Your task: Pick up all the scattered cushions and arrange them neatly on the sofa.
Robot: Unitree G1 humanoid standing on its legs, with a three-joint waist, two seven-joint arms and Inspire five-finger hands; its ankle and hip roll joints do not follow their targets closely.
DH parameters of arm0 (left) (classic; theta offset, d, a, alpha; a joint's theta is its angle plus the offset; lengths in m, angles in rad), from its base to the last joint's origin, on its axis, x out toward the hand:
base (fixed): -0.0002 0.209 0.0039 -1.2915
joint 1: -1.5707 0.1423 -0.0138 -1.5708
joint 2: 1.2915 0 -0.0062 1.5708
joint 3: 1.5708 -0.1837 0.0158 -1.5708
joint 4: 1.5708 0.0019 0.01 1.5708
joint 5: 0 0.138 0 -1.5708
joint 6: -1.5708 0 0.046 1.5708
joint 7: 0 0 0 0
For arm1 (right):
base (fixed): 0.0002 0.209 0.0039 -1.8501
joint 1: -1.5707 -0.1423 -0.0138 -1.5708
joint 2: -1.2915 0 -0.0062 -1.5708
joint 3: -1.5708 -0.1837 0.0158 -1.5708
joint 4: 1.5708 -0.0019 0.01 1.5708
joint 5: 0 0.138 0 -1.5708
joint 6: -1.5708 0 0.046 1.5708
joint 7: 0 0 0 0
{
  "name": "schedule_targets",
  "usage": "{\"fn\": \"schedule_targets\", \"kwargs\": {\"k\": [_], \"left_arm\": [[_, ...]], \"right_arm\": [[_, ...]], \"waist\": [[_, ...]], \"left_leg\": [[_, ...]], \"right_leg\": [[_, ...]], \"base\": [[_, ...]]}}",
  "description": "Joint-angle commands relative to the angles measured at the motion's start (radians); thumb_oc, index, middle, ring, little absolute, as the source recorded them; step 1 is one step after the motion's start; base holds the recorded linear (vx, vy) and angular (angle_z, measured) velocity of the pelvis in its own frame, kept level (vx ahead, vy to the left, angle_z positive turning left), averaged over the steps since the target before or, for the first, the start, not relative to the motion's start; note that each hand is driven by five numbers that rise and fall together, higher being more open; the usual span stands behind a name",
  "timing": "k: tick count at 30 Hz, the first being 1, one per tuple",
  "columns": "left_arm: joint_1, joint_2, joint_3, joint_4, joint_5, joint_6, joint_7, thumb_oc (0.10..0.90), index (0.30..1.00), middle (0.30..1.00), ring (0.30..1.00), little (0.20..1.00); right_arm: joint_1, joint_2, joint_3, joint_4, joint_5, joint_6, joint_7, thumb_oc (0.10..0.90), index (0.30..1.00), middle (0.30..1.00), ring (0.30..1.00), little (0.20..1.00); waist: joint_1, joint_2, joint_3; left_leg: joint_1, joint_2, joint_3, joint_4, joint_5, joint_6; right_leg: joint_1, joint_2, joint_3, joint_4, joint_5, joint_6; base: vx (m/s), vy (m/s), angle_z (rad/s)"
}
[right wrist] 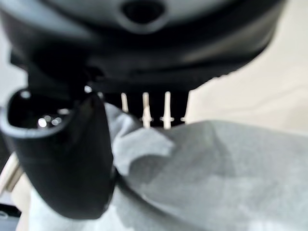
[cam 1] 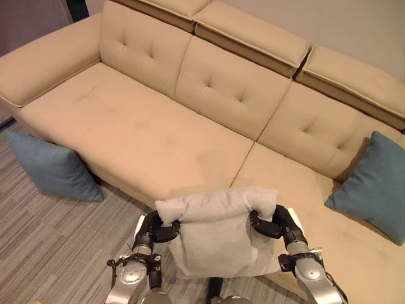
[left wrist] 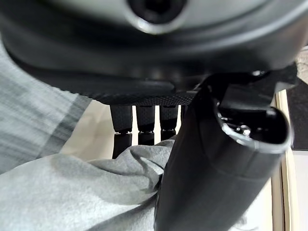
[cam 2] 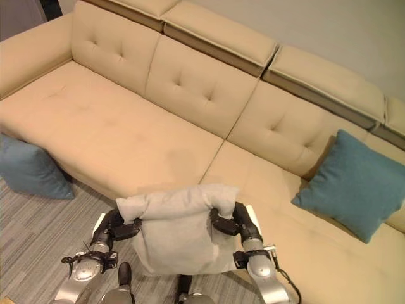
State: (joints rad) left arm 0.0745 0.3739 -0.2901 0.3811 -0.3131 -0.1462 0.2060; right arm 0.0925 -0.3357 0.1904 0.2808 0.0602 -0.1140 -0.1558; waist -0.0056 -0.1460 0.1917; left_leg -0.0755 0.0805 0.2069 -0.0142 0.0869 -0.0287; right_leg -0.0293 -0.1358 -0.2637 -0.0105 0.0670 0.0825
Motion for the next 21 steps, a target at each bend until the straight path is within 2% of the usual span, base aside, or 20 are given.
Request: {"fn": "schedule_targets", "kwargs": {"k": [1,2,4,5,8,10,11,12,13,14,15,16,19,20,21], "left_arm": [[-0.027,0.023,-0.002,-0.141,0.032,-0.108,-0.045,0.4,0.3,0.3,0.3,0.3],[-0.026,0.023,-0.002,-0.141,0.032,-0.108,-0.045,0.4,0.3,0.3,0.3,0.3],[-0.008,0.036,0.014,-0.149,0.034,-0.106,-0.047,0.4,0.3,0.3,0.3,0.3],[-0.003,0.04,0.02,-0.15,0.038,-0.108,-0.047,0.4,0.3,0.3,0.3,0.3],[0.01,0.036,0.03,-0.148,0.041,-0.108,-0.05,0.4,0.3,0.3,0.3,0.3],[0.023,0.021,0.037,-0.144,0.034,-0.104,-0.06,0.4,0.3,0.3,0.3,0.3],[0.025,0.018,0.039,-0.145,0.032,-0.102,-0.06,0.4,0.3,0.3,0.3,0.3],[0.02,0.013,0.05,-0.144,0.037,-0.106,-0.075,0.4,0.3,0.3,0.3,0.3],[0.006,-0.001,0.037,-0.136,0.039,-0.114,-0.076,0.4,0.3,0.3,0.3,0.3],[-0.004,-0.013,0.011,-0.132,0.041,-0.113,-0.086,0.4,0.3,0.3,0.3,0.3],[-0.004,-0.017,0.006,-0.13,0.036,-0.112,-0.094,0.4,0.3,0.3,0.3,0.3],[-0.008,-0.023,-0.006,-0.123,0.035,-0.109,-0.092,0.4,0.3,0.3,0.3,0.3],[-0.013,-0.026,-0.006,-0.122,0.032,-0.109,-0.085,0.4,0.3,0.3,0.3,0.3],[-0.017,-0.029,-0.004,-0.127,0.025,-0.108,-0.08,0.4,0.3,0.3,0.3,0.3],[-0.02,-0.034,-0.003,-0.129,0.019,-0.106,-0.073,0.4,0.3,0.3,0.3,0.3]], "right_arm": [[-0.116,0.017,-0.008,-0.131,0.073,-0.121,-0.001,0.4,0.3,0.3,0.3,0.3],[-0.115,0.017,-0.008,-0.131,0.073,-0.121,-0.001,0.4,0.3,0.3,0.3,0.3],[-0.118,0.03,-0.001,-0.135,0.072,-0.118,0.013,0.4,0.3,0.3,0.3,0.3],[-0.116,0.037,0.0,-0.134,0.07,-0.122,0.015,0.4,0.3,0.3,0.3,0.3],[-0.112,0.043,0.003,-0.135,0.065,-0.12,0.021,0.4,0.3,0.3,0.3,0.3],[-0.114,0.037,0.007,-0.128,0.052,-0.116,0.024,0.4,0.3,0.3,0.3,0.3],[-0.116,0.037,0.006,-0.126,0.054,-0.117,0.022,0.4,0.3,0.3,0.3,0.3],[-0.119,0.034,-0.005,-0.124,0.053,-0.12,0.021,0.4,0.3,0.3,0.3,0.3],[-0.106,0.027,-0.02,-0.118,0.045,-0.122,0.016,0.4,0.3,0.3,0.3,0.3],[-0.081,0.009,-0.042,-0.126,0.049,-0.127,0.012,0.4,0.3,0.3,0.3,0.3],[-0.072,-0.001,-0.05,-0.127,0.055,-0.127,0.014,0.4,0.3,0.3,0.3,0.3],[-0.073,-0.013,-0.047,-0.126,0.061,-0.127,0.009,0.4,0.3,0.3,0.3,0.3],[-0.073,-0.018,-0.043,-0.129,0.066,-0.126,0.01,0.4,0.3,0.3,0.3,0.3],[-0.076,-0.026,-0.037,-0.13,0.064,-0.121,0.01,0.4,0.3,0.3,0.3,0.3],[-0.077,-0.032,-0.035,-0.125,0.062,-0.118,0.005,0.4,0.3,0.3,0.3,0.3]], "waist": [[0.027,0.005,-0.094],[0.027,0.005,-0.095],[0.021,0.021,-0.086],[0.019,0.028,-0.085],[0.017,0.039,-0.081],[0.015,0.044,-0.079],[0.018,0.043,-0.072],[0.016,0.049,-0.065],[0.0,0.04,-0.068],[-0.017,0.025,-0.087],[-0.019,0.023,-0.089],[-0.016,0.018,-0.078],[-0.012,0.018,-0.076],[-0.008,0.007,-0.075],[0.002,0.003,-0.069]], "left_leg": [[-0.024,0.002,0.0,0.096,-0.122,-0.004],[-0.025,0.002,0.0,0.096,-0.121,-0.004],[0.02,-0.007,0.017,0.067,-0.131,0.025],[0.037,-0.009,0.025,0.055,-0.135,0.03],[0.078,-0.022,0.028,0.028,-0.142,0.038],[0.125,-0.047,0.03,-0.021,-0.147,0.04],[0.137,-0.053,0.031,-0.028,-0.149,0.038],[0.165,-0.059,0.027,-0.033,-0.17,0.028],[0.164,-0.076,0.004,-0.003,-0.195,0.029],[0.15,-0.071,0.004,0.114,-0.25,-0.002],[0.139,-0.051,0.011,0.178,-0.262,-0.02],[0.07,-0.014,0.015,0.345,-0.233,-0.051],[0.039,-0.003,0.003,0.391,-0.217,-0.061],[-0.011,-0.003,-0.032,0.404,-0.218,-0.056],[-0.038,0.007,-0.062,0.364,-0.242,-0.05]], "right_leg": [[0.04,-0.014,0.011,0.184,-0.096,0.1],[0.039,-0.014,0.011,0.184,-0.096,0.1],[-0.018,-0.036,0.016,0.329,-0.045,0.127],[-0.036,-0.039,0.01,0.362,-0.041,0.134],[-0.066,-0.046,-0.009,0.394,-0.035,0.131],[-0.098,-0.038,-0.062,0.256,-0.042,0.106],[-0.115,-0.04,-0.094,0.209,-0.021,0.108],[-0.12,-0.041,-0.148,0.106,0.013,0.122],[-0.115,-0.016,-0.086,0.102,0.011,0.11],[-0.05,-0.011,-0.12,0.045,-0.001,0.09],[-0.018,-0.002,-0.126,0.026,-0.009,0.084],[0.016,0.007,-0.12,0.006,-0.017,0.064],[0.023,0.015,-0.113,0.0,-0.024,0.053],[0.027,0.015,-0.107,-0.008,-0.035,0.044],[0.04,0.02,-0.087,-0.018,-0.045,0.047]], "base": [[0.09,0.139,-0.61],[0.09,0.153,-0.59],[0.13,0.241,-0.24],[0.15,0.254,-0.1],[0.13,0.126,-0.34],[0.22,0.071,-0.28],[0.3,-0.027,-0.21],[0.32,-0.069,-0.26],[0.46,-0.166,0.18],[0.36,-0.159,0.39],[0.28,-0.198,0.93],[0.09,-0.1,0.65],[0.03,-0.03,-0.13],[0.07,0.022,-0.47],[0.06,0.023,-0.47]]}}
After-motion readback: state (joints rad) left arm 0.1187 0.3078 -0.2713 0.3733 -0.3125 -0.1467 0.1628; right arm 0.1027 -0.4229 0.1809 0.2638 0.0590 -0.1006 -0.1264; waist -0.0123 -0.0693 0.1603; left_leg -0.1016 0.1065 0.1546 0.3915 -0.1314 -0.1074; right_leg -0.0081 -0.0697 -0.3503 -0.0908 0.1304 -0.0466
